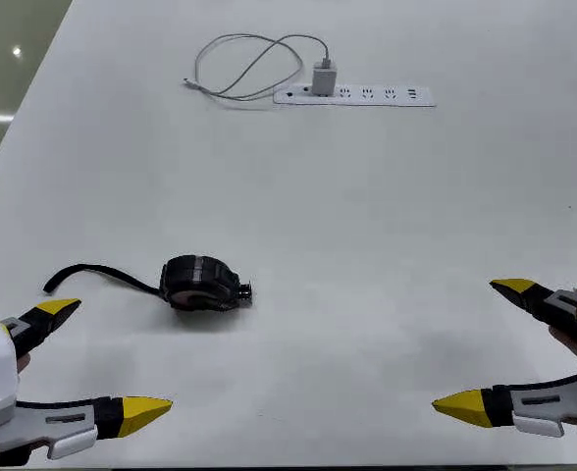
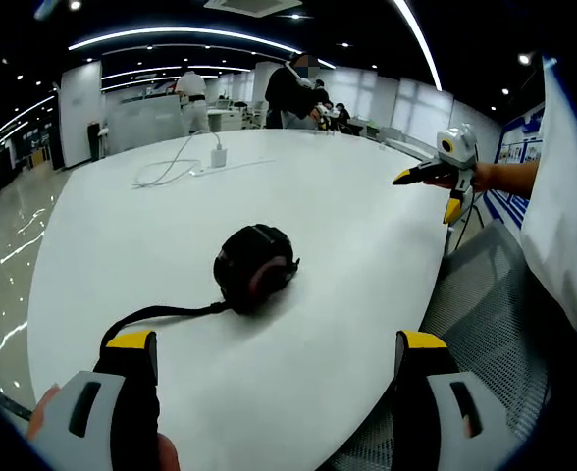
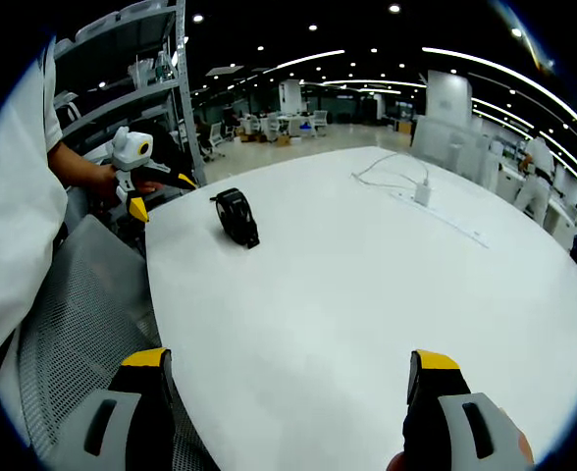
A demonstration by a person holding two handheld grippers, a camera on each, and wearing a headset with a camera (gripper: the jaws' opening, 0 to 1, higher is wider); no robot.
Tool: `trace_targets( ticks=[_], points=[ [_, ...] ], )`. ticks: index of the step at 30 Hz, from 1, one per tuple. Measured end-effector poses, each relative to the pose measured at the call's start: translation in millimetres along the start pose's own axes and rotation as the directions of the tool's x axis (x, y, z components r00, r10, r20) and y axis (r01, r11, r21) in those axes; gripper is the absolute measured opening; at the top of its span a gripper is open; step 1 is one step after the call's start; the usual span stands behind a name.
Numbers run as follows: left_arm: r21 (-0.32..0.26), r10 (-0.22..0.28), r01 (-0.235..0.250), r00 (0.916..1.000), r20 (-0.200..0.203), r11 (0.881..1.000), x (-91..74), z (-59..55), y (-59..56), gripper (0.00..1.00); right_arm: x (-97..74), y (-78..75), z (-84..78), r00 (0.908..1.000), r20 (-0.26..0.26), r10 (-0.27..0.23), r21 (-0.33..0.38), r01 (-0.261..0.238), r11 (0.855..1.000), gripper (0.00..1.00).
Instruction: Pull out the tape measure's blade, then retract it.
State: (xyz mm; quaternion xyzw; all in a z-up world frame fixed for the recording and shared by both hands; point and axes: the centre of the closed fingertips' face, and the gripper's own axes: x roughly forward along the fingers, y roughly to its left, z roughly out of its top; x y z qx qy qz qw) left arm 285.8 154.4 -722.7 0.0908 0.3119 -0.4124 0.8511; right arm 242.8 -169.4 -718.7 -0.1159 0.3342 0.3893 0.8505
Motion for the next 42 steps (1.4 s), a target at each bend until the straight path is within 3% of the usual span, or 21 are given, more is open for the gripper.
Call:
trace_targets(
  ticks=[17, 36, 42],
  points=[
    [0.048, -0.002, 0.003, 0.9999, -0.014, 0.999, -3.3, 0.2, -2.9, 0.99, -3.9, -0.8, -4.6, 1.0000, -0.006, -0.005, -0.001, 0.005, 1.000, 0.99],
    [0.051, -0.009, 0.011, 0.9996, -0.028, 0.999, -3.4, -3.3, -4.6, 0.99, -4.2, -0.4, -6.0, 0.9999, -0.012, -0.003, -0.001, 0.003, 1.000, 0.99],
    [0.085, -0.002, 0.005, 0.9990, -0.044, 0.996, -4.1, -6.1, -4.1, 0.96, -4.5, -0.5, -6.6, 0.9999, -0.016, -0.004, 0.000, 0.004, 1.000, 0.99]
  ],
)
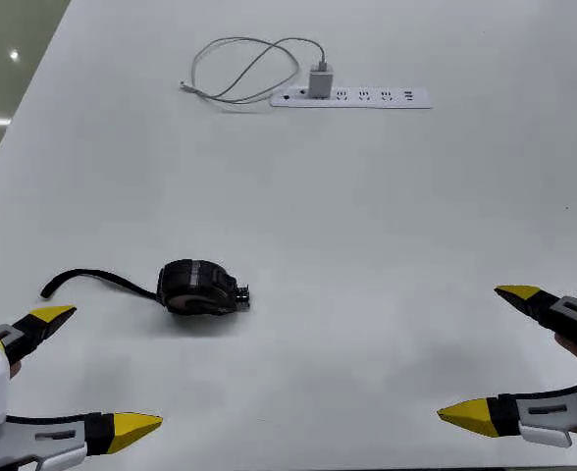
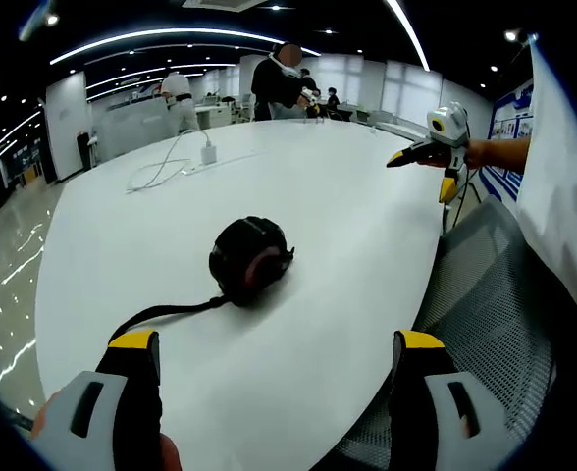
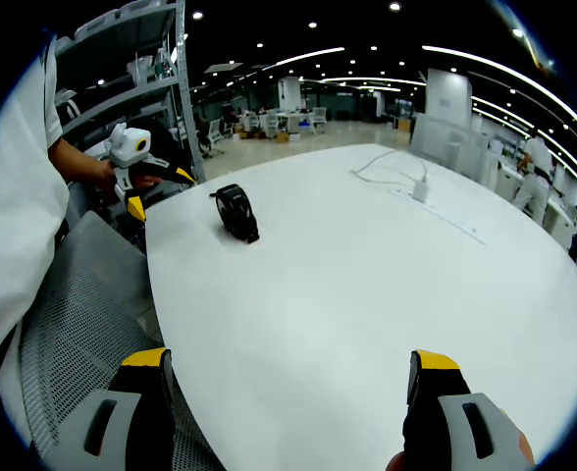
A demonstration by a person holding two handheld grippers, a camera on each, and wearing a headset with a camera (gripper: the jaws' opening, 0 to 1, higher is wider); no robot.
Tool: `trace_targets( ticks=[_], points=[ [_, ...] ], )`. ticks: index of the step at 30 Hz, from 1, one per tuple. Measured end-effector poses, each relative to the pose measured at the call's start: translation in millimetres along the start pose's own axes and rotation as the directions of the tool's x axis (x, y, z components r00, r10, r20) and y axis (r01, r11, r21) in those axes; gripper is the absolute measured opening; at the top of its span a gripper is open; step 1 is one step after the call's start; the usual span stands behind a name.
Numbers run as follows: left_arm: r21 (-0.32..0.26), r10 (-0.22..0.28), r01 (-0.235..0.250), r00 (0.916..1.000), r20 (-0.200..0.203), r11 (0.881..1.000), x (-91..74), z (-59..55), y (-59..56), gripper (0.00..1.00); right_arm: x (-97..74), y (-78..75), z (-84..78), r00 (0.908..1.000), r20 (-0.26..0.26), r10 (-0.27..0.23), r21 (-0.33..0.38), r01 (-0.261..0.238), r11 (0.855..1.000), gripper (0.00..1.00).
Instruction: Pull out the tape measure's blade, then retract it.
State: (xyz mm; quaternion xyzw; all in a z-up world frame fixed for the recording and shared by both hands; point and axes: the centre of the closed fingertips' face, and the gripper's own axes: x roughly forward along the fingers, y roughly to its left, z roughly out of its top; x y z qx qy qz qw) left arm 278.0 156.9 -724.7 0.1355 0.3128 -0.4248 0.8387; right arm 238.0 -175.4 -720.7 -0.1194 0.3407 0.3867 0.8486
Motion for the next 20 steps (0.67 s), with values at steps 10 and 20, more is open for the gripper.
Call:
trace_targets(
  ticks=[10, 20],
  points=[
    [-0.010, -0.013, 0.013, 0.9999, -0.002, 1.000, 0.2, -0.3, -3.7, 0.93, -0.5, 1.4, -0.8, 1.0000, -0.002, 0.000, 0.003, 0.000, 1.000, 0.99],
    [-0.017, -0.017, 0.017, 0.9998, -0.003, 1.000, -0.1, -0.7, -3.6, 0.93, -0.6, 1.6, -2.3, 1.0000, -0.004, 0.001, 0.003, -0.001, 1.000, 0.99]
  ],
)
